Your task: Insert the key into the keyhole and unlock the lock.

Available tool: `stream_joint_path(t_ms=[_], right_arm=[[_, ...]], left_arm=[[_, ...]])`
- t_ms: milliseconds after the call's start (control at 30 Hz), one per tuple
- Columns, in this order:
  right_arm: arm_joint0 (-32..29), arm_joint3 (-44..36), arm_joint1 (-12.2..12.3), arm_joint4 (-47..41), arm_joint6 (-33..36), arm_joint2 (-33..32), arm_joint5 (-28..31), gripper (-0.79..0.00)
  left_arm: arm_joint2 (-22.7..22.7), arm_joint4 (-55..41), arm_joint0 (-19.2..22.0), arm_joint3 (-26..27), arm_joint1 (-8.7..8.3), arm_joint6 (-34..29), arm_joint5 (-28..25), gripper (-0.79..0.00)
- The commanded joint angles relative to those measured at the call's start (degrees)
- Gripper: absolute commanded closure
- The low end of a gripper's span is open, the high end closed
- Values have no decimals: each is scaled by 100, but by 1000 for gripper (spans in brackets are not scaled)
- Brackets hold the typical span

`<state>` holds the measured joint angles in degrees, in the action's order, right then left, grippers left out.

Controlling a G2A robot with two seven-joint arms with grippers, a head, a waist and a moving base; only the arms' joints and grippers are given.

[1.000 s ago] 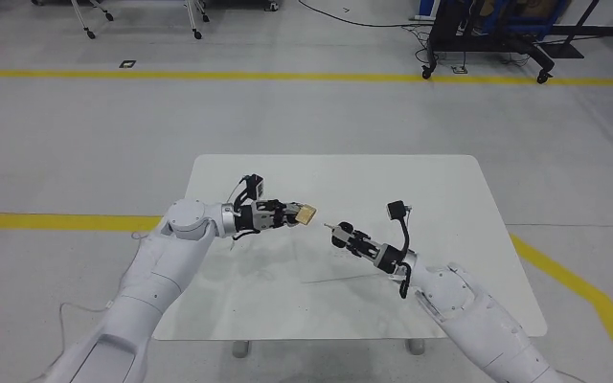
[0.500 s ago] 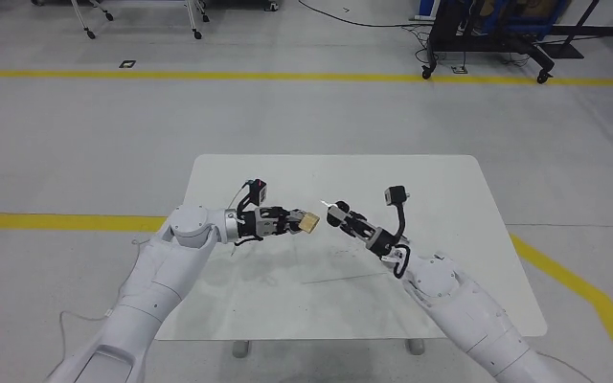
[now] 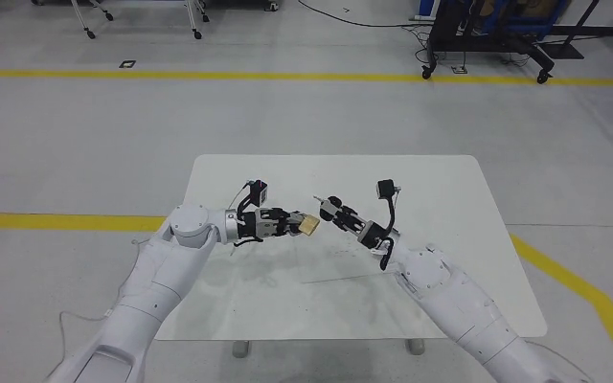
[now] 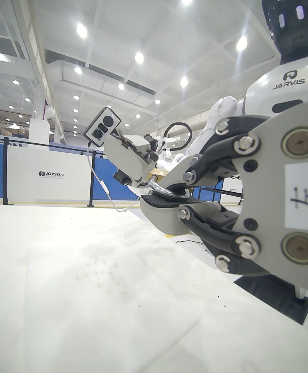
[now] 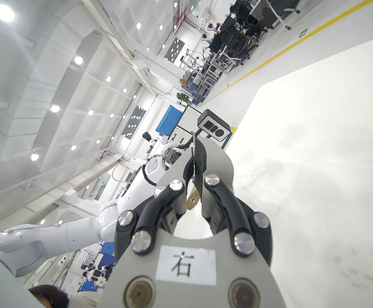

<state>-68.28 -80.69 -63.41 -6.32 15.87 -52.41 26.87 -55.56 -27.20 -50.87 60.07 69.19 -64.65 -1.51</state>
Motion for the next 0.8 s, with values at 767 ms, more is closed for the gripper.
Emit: stream_joint_path(t_ms=[767], right_arm=[[-485, -253, 99, -1062, 1115, -463, 613, 0]], left_arm=[[-69, -29, -26, -59, 21, 566, 373, 0]])
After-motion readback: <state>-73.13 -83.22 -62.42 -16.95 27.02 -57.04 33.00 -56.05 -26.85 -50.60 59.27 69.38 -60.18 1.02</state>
